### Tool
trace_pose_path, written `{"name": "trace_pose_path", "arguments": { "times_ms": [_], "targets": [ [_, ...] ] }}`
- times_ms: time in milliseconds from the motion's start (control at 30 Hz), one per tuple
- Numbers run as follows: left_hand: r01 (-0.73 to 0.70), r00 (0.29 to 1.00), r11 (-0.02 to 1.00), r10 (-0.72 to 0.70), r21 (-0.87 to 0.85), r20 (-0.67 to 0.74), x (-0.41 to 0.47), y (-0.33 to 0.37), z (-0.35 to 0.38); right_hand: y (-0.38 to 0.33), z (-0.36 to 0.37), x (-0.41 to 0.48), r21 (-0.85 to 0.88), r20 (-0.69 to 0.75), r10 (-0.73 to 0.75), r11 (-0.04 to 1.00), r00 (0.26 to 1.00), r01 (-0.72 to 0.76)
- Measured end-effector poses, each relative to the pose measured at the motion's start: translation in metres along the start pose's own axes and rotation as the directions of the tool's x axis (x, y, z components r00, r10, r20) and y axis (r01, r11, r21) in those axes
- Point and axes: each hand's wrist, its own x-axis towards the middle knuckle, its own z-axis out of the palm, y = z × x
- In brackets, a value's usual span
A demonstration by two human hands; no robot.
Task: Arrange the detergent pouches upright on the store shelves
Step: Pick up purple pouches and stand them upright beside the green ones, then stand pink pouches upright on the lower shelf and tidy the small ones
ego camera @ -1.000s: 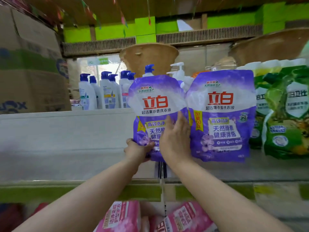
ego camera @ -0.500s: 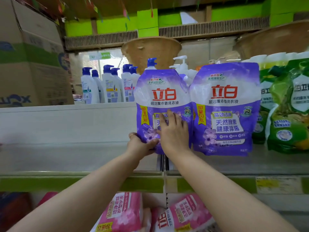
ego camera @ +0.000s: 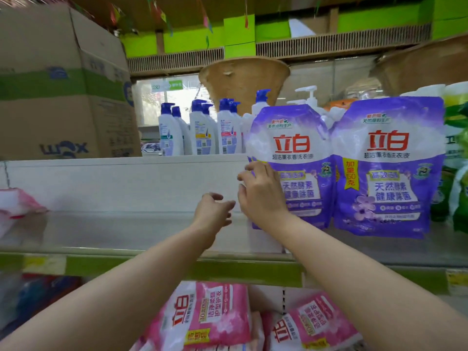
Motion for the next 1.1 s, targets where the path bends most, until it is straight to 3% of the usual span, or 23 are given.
{"name": "trace_pose_path", "arguments": {
  "times_ms": [300,600,800,967,1100],
  "targets": [
    [-0.121,0.981,0.992,0.122,0.02,-0.148,0.021,0.007,-0.143,-0.139,0.055,0.049,0.255,0.112,-0.055,0.967,0.992,0.025],
    [-0.088,0.933,0.994,0.103,0.059,-0.344,0.036,-0.004,-0.323,-0.295,0.134,0.084,0.395,0.263,-0.119,0.919,0.957,0.005],
    [0.006,0.903,0.997,0.025,0.071,-0.429,0.045,-0.013,-0.416,-0.382,0.176,0.099,0.48,0.438,-0.177,0.875,0.881,-0.062],
    [0.045,0.858,0.998,-0.021,0.035,-0.514,0.052,-0.021,-0.459,-0.432,0.215,0.111,0.492,0.575,-0.252,0.866,0.778,-0.083],
    [0.107,0.849,0.987,-0.029,0.118,-0.527,0.062,-0.034,-0.475,-0.459,0.245,0.121,0.478,0.624,-0.29,0.876,0.725,-0.06]
  ]
}}
